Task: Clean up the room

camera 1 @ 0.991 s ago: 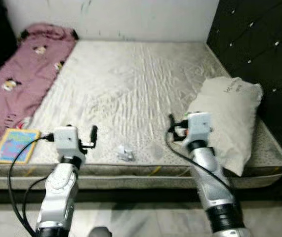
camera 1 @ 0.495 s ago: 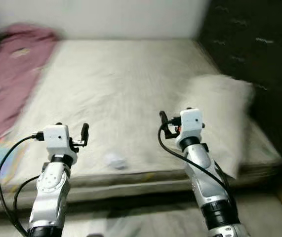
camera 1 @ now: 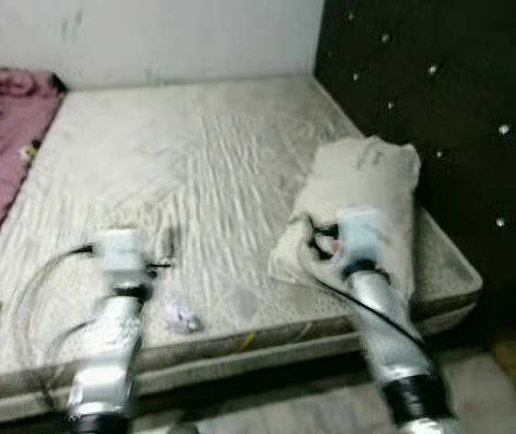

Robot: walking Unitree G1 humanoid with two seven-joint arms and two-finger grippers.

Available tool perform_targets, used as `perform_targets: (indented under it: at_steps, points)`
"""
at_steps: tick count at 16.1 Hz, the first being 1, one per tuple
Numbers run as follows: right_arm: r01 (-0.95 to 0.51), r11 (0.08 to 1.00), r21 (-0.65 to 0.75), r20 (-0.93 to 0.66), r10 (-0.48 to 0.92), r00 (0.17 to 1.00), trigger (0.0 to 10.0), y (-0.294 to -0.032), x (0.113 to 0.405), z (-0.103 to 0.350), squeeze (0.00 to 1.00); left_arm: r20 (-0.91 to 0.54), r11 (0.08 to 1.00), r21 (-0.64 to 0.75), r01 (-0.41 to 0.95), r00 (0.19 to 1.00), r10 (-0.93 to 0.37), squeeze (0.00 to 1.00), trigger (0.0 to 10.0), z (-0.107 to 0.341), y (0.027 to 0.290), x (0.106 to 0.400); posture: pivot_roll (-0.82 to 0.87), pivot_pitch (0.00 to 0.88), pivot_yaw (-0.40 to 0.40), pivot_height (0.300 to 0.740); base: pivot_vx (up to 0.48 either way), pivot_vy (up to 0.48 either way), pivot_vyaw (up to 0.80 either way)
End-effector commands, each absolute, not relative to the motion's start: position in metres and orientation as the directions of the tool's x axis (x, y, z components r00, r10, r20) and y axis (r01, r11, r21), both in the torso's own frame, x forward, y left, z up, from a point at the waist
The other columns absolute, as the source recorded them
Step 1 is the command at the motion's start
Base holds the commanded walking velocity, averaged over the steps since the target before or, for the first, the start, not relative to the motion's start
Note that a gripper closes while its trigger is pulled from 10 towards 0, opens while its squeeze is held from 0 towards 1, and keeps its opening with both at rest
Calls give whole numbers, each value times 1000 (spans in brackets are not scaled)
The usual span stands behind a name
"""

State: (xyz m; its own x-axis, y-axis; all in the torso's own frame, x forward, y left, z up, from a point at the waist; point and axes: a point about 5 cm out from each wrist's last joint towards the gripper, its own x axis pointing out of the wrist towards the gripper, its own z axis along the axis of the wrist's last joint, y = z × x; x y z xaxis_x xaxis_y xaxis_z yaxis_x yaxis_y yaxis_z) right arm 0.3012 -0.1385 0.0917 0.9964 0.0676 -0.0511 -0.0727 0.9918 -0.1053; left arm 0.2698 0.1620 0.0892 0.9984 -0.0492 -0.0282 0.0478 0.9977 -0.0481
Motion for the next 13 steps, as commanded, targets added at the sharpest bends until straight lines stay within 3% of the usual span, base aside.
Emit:
perform_targets:
  at_steps: [1, 13]
  points:
    - [-102, 991, -88, -21, 100, 995, 10000, -128, 304, 99, 0, -36, 999, -30, 13, 999, -14, 0, 10000, 89, 174, 269, 96, 0, -42, 740, 0, 0, 0]
    - [-130, 989, -71, -36, 128, 991, 10000, -125, 305, 97, 0, -40, 999, -40, -32, 999, 30, 0, 10000, 89, 177, 269, 97, 0, -49, 740, 0, 480, 0]
